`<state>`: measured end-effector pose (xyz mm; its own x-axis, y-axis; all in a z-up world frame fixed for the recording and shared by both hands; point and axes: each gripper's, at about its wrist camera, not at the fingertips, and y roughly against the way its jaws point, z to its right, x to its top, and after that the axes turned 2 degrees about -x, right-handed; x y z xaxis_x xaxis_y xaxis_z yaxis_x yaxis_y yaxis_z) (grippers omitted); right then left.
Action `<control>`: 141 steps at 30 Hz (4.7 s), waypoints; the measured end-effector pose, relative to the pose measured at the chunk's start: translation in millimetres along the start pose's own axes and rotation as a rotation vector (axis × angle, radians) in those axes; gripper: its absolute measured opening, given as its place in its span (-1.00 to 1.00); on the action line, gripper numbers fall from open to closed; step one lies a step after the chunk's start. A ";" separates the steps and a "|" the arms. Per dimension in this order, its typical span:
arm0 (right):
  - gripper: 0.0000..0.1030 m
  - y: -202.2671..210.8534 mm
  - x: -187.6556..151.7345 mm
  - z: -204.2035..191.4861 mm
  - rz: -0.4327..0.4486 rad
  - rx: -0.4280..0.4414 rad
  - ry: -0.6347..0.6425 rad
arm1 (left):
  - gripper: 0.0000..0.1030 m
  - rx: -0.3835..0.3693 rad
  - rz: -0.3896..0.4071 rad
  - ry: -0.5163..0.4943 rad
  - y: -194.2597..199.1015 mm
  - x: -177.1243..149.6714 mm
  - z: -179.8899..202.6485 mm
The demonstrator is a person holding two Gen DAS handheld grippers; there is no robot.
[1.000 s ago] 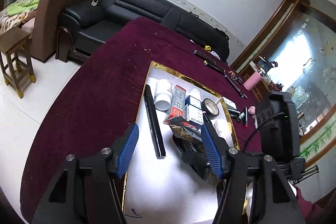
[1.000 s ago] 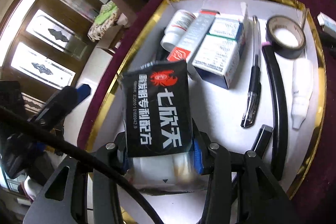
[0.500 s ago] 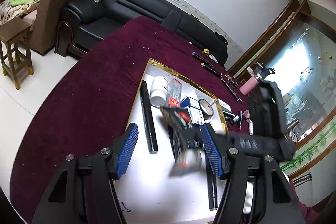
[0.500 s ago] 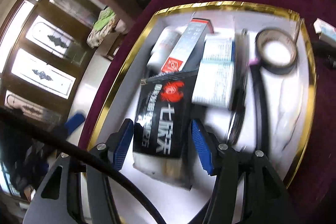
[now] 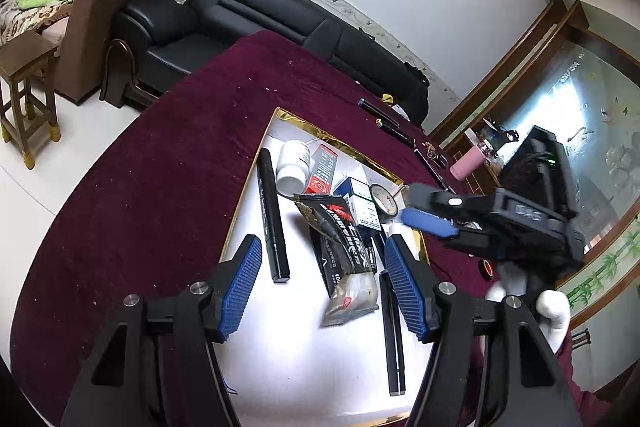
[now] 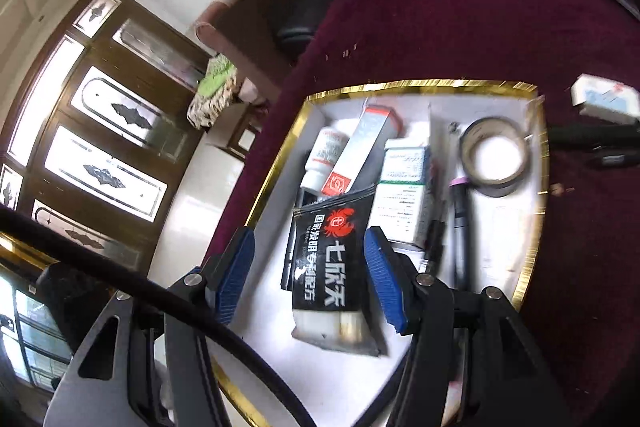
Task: Organize objects
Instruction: 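Lower the black-and-silver packet into the tray and open the right gripper, then move the right gripper to a black red-capped marker and grasp it, then grasp a black lipstick-like tube with the left gripper while the right gripper holds the marker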
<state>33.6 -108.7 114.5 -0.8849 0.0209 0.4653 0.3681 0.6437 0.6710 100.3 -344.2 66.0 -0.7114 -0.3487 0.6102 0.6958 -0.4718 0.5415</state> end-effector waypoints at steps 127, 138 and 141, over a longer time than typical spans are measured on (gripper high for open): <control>-0.77 136.5 -31.4 271.0 0.194 -0.237 -0.278 | -0.74 0.067 -0.491 -0.751 -344.9 -51.0 283.5; -0.76 126.9 -28.0 244.8 0.166 -0.407 -0.168 | -0.73 -0.030 -0.385 -0.534 -244.1 -49.5 247.1; -0.76 129.0 -32.3 245.0 0.159 -0.362 -0.202 | -0.73 -0.059 -0.350 -0.496 -213.2 -47.4 238.8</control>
<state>39.8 161.0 44.6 -0.8337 0.2704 0.4814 0.5490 0.3120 0.7754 9.3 -33.7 59.7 -0.7561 0.2470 0.6060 0.4124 -0.5391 0.7343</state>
